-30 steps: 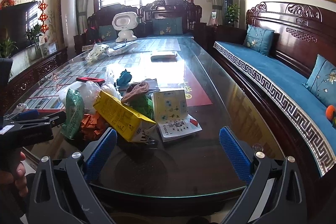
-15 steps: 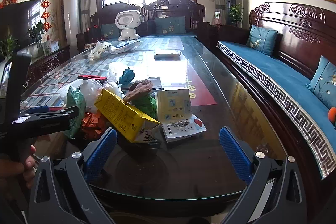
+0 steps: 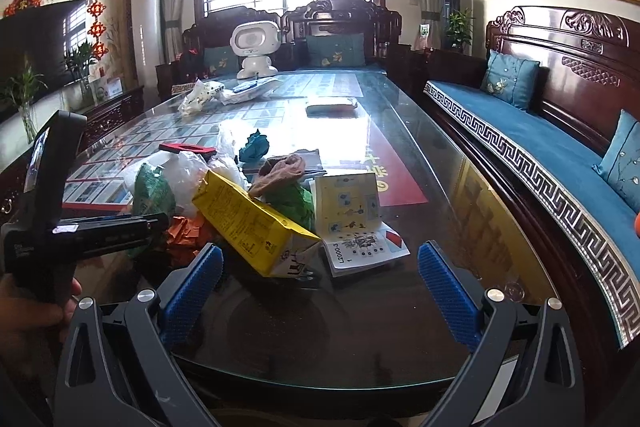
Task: Collect trash
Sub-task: 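Grasp the green snack wrapper with the left tool while the right tool grasps the yellow carton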
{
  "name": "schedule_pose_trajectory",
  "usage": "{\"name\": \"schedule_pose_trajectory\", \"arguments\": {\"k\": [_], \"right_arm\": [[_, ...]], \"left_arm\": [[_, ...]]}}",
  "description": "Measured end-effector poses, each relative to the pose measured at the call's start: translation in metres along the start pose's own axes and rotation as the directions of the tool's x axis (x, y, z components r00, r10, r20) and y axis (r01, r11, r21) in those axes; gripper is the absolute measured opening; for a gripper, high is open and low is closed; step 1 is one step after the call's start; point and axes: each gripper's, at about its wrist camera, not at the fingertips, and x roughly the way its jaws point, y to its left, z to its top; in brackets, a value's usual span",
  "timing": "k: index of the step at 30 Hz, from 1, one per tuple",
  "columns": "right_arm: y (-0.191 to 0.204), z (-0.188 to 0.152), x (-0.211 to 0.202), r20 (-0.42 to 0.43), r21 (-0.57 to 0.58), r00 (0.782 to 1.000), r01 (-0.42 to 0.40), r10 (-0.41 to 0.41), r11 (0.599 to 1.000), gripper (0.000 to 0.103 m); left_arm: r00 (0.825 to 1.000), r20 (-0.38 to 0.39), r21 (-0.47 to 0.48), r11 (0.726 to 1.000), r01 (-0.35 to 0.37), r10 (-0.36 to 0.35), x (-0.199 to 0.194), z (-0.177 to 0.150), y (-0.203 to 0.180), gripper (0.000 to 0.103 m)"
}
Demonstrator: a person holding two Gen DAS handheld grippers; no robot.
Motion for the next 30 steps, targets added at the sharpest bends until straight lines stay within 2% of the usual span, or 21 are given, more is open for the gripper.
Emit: {"name": "schedule_pose_trajectory", "arguments": {"k": [2, 3, 5, 6, 8, 15, 22, 30], "right_arm": [[0.002, 0.001, 0.001, -0.001, -0.007, 1.000, -0.008, 0.008, 1.000, 0.091], [0.002, 0.001, 0.001, -0.001, -0.009, 1.000, -0.011, 0.011, 1.000, 0.090], [0.004, 0.003, 0.003, -0.005, -0.015, 1.000, -0.028, 0.028, 0.999, 0.080], [0.004, 0.003, 0.003, -0.010, -0.018, 0.999, -0.035, 0.034, 0.999, 0.077], [0.007, 0.006, 0.006, -0.026, -0.024, 0.998, -0.060, 0.060, 0.998, 0.068], [0.020, 0.014, 0.018, -0.070, -0.091, 0.989, -0.139, 0.133, 0.986, 0.067], [0.037, 0.016, 0.044, -0.119, -0.230, 0.990, -0.106, 0.080, 0.967, 0.067], [0.060, 0.005, 0.070, -0.147, -0.407, 0.989, -0.043, -0.019, 0.913, 0.064]], "left_arm": [[1.000, 0.002, -0.005, 1.000, 0.019, -0.019, -0.002, -0.001, 0.002, 0.043], [1.000, 0.006, -0.005, 1.000, 0.030, -0.030, -0.003, -0.002, 0.003, 0.037], [0.999, 0.013, -0.004, 0.999, 0.043, -0.043, -0.005, -0.002, 0.005, 0.033], [0.999, 0.016, -0.001, 0.999, 0.042, -0.042, -0.006, -0.003, 0.004, 0.027], [0.998, 0.021, 0.004, 0.998, 0.059, -0.059, -0.008, -0.005, 0.005, 0.026], [0.995, 0.052, 0.032, 0.996, 0.079, -0.081, -0.023, -0.005, 0.005, 0.025], [0.993, 0.067, 0.037, 0.995, 0.097, -0.099, -0.032, -0.003, 0.008, 0.025], [0.993, 0.063, 0.024, 0.994, 0.102, -0.104, -0.033, -0.003, 0.014, 0.025]]}}
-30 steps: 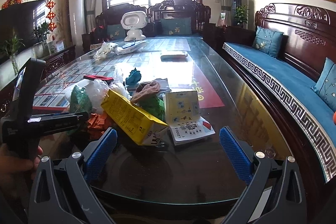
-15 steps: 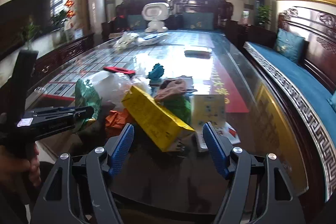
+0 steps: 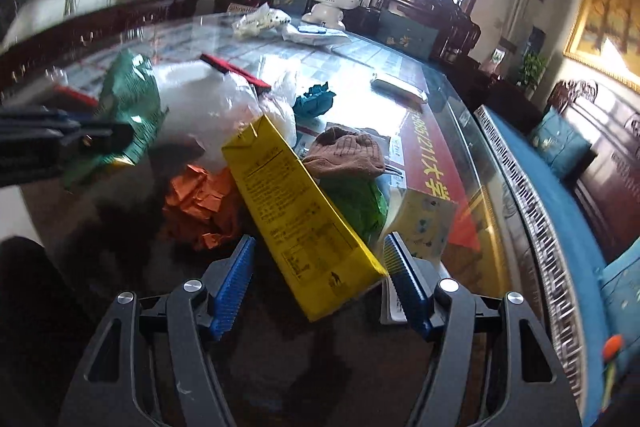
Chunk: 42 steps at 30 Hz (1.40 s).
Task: Collect trash
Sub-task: 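Grasp the green snack wrapper with the left tool while the right tool grasps the yellow carton, then carry the green wrapper and yellow carton with both tools down to the yellow bin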
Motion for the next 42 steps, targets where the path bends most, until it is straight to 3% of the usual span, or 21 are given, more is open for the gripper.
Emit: {"name": "schedule_pose_trajectory", "arguments": {"k": [5, 7, 18, 29, 36, 42], "right_arm": [[0.002, 0.003, 0.013, -0.016, -0.036, 1.000, 0.015, -0.015, 0.999, 0.044], [-0.005, 0.003, 0.013, -0.018, 0.009, 1.000, -0.022, 0.022, 1.000, 0.041], [-0.028, 0.002, -0.035, 0.122, 0.186, 0.985, -0.142, 0.121, 0.972, 0.040], [-0.035, -0.030, -0.125, 0.248, 0.282, 0.961, -0.191, 0.121, 0.940, 0.040], [-0.010, -0.071, -0.163, 0.228, 0.287, 0.961, -0.221, 0.158, 0.932, 0.040], [0.018, -0.113, -0.182, 0.171, 0.288, 0.969, -0.222, 0.178, 0.931, 0.040]], "left_arm": [[1.000, -0.001, 0.007, 1.000, 0.000, 0.000, 0.000, 0.000, 0.000, 0.025], [1.000, 0.001, 0.009, 1.000, 0.000, 0.000, -0.001, -0.001, 0.000, 0.025], [0.999, 0.026, 0.033, 0.999, 0.029, -0.029, -0.023, -0.007, -0.005, 0.025], [0.997, 0.039, 0.099, 0.993, 0.066, -0.070, -0.077, -0.041, -0.018, 0.025], [0.992, -0.020, 0.133, 0.983, 0.125, -0.123, -0.098, -0.089, -0.032, 0.025], [0.974, -0.138, 0.176, 0.963, 0.205, -0.182, -0.099, -0.140, -0.045, 0.025]]}}
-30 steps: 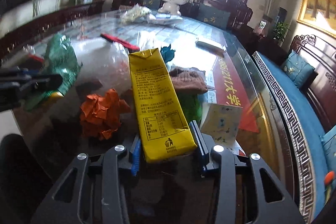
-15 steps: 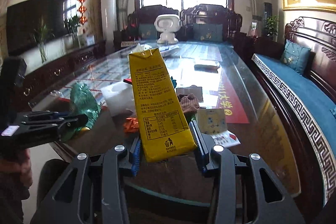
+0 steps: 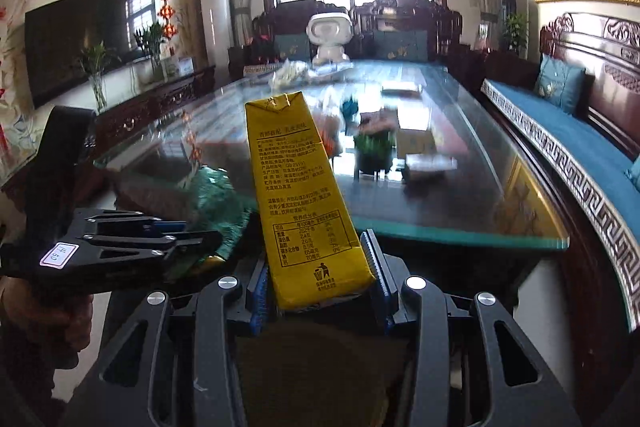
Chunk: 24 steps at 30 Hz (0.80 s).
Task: Collect trash
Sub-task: 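Carry the green wrapper and yellow carton with both tools down to the yellow bin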
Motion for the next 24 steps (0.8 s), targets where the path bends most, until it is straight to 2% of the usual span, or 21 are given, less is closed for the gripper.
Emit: {"name": "schedule_pose_trajectory", "arguments": {"k": [4, 8, 12, 14, 16, 17, 20, 24], "right_arm": [[0.003, -0.037, 0.000, -0.092, 0.029, 0.996, 0.011, -0.008, 1.000, 0.040], [-0.001, -0.068, 0.001, -0.156, 0.079, 0.988, 0.030, -0.017, 0.996, 0.040], [0.000, -0.092, 0.006, -0.210, 0.090, 0.978, 0.039, -0.019, 0.995, 0.040], [0.001, -0.103, 0.009, -0.244, 0.082, 0.969, 0.044, -0.022, 0.996, 0.040], [0.001, -0.110, 0.012, -0.272, 0.080, 0.962, 0.049, -0.026, 0.996, 0.040], [0.000, -0.113, 0.013, -0.281, 0.080, 0.959, 0.052, -0.028, 0.995, 0.040], [-0.006, -0.123, 0.017, -0.311, 0.083, 0.950, 0.063, -0.035, 0.995, 0.040], [-0.009, -0.134, 0.025, -0.351, 0.081, 0.936, 0.068, -0.036, 0.994, 0.040]], "left_arm": [[0.993, -0.111, 0.038, 0.999, 0.034, -0.029, 0.019, -0.037, -0.014, 0.025], [0.967, -0.245, 0.045, 0.995, 0.085, -0.072, 0.047, -0.074, -0.025, 0.025], [0.942, -0.325, 0.062, 0.992, 0.113, -0.087, 0.064, -0.094, -0.030, 0.028], [0.929, -0.361, 0.081, 0.989, 0.124, -0.086, 0.070, -0.103, -0.035, 0.034], [0.917, -0.391, 0.078, 0.989, 0.123, -0.083, 0.075, -0.107, -0.034, 0.066], [0.915, -0.397, 0.079, 0.990, 0.114, -0.074, 0.078, -0.110, -0.034, 0.071], [0.909, -0.412, 0.077, 0.992, 0.104, -0.063, 0.079, -0.115, -0.028, 0.074], [0.919, -0.391, 0.067, 0.995, 0.072, -0.040, 0.076, -0.113, -0.018, 0.077]]}}
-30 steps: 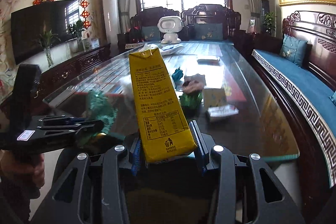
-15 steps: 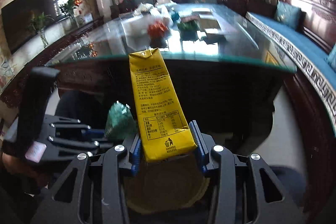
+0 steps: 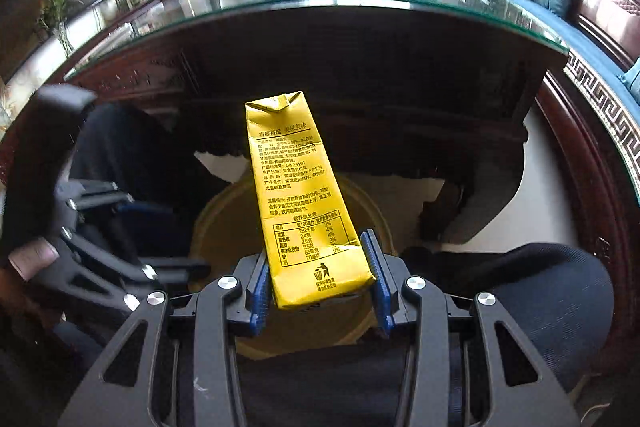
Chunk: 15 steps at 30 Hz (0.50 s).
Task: Collect trash
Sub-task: 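Carry the green wrapper and yellow carton with both tools down to the yellow bin, then open the left tool over the bin while the right tool releases the yellow carton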
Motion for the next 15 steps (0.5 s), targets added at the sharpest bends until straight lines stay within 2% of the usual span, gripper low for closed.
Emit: {"name": "schedule_pose_trajectory", "arguments": {"k": [6, 15], "right_arm": [[0.002, -0.013, 0.026, -0.080, -0.016, 0.997, -0.001, 0.000, 1.000, 0.040], [0.010, -0.013, 0.042, -0.126, -0.045, 0.992, -0.013, 0.007, 0.999, 0.041]], "left_arm": [[0.992, 0.066, -0.058, 0.993, -0.102, 0.105, -0.017, 0.010, 0.022, 0.077], [0.980, 0.120, -0.100, 0.984, -0.144, 0.156, -0.033, 0.026, 0.041, 0.077]]}}
